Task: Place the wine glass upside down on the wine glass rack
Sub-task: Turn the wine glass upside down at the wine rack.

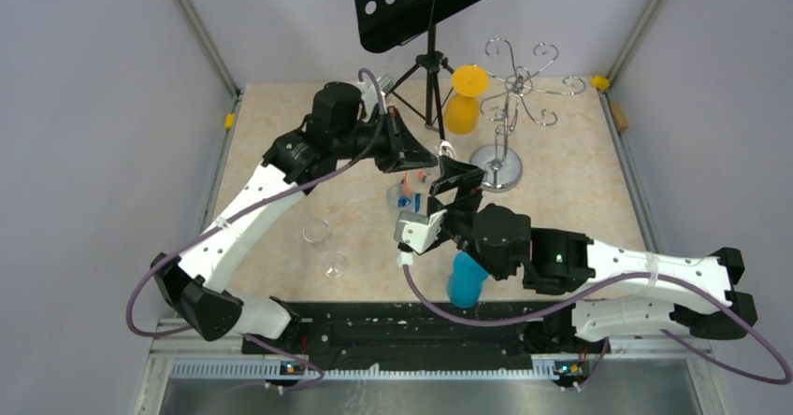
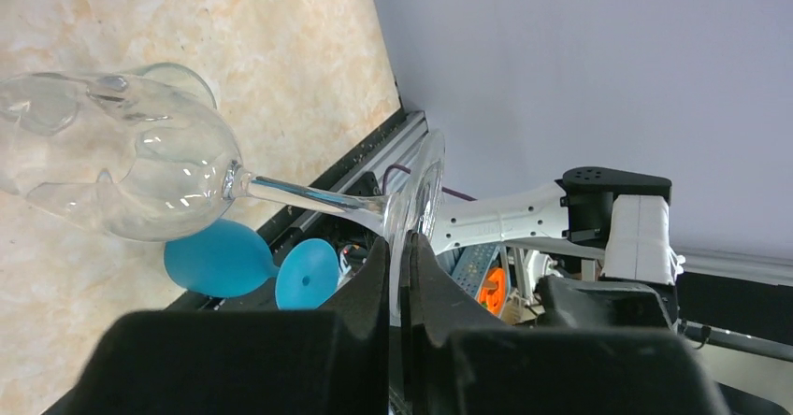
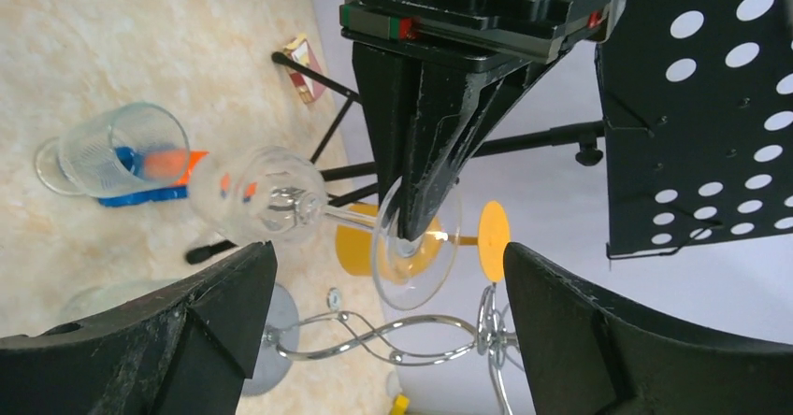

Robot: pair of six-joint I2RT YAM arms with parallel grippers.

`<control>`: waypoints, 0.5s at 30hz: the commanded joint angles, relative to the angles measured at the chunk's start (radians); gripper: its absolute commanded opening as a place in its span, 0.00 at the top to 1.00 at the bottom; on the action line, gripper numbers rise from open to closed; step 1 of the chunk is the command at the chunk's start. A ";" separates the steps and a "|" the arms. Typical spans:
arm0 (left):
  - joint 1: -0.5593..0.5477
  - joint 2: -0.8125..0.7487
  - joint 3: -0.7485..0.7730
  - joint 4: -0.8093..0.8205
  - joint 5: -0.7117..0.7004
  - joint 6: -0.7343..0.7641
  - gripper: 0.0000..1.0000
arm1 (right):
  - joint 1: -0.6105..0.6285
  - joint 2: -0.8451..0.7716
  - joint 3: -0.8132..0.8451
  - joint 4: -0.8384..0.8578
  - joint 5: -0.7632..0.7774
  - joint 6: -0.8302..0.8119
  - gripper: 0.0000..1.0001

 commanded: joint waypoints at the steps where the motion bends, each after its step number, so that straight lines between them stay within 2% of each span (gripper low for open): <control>1: 0.004 -0.086 -0.002 0.085 -0.062 0.040 1.00 | 0.010 0.002 0.082 -0.056 -0.077 0.160 0.07; 15: 0.010 -0.150 -0.069 0.143 -0.115 0.038 1.00 | -0.087 0.031 0.240 -0.272 -0.210 0.513 0.04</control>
